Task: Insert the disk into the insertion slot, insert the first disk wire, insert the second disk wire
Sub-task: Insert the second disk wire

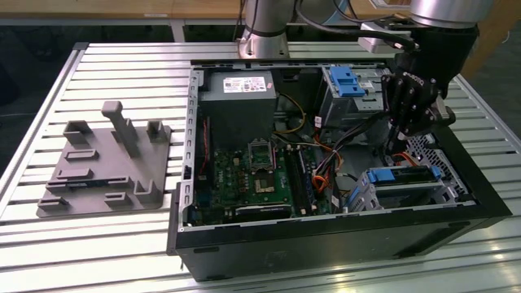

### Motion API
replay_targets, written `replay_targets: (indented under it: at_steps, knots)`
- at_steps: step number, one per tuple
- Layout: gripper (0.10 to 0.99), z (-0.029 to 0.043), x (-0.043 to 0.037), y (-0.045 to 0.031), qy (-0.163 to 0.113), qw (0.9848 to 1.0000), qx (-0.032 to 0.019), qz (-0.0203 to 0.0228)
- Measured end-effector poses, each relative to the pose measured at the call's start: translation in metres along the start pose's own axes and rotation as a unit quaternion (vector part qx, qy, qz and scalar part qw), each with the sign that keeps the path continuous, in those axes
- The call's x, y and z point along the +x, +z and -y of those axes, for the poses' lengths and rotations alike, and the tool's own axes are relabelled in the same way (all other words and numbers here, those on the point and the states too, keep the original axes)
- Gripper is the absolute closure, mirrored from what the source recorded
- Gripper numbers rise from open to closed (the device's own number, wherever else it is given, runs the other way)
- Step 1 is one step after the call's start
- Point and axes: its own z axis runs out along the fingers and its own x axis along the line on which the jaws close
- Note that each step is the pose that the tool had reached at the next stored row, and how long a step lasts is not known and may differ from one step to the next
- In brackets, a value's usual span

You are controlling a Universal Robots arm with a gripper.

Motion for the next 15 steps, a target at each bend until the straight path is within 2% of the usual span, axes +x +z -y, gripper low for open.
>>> replay_targets:
  at_steps: [2,9,15]
  knots:
    - [0.941,0.0009,-0.0001,0.0001,0.002,1.0000,-0.0017,0.0000]
    - [0.941,0.0011,-0.0002,0.0011,0.046,0.9988,-0.0131,0.0008]
    - [0.941,0.0119,0.0047,0.0027,0.046,0.9988,-0.0163,0.0083]
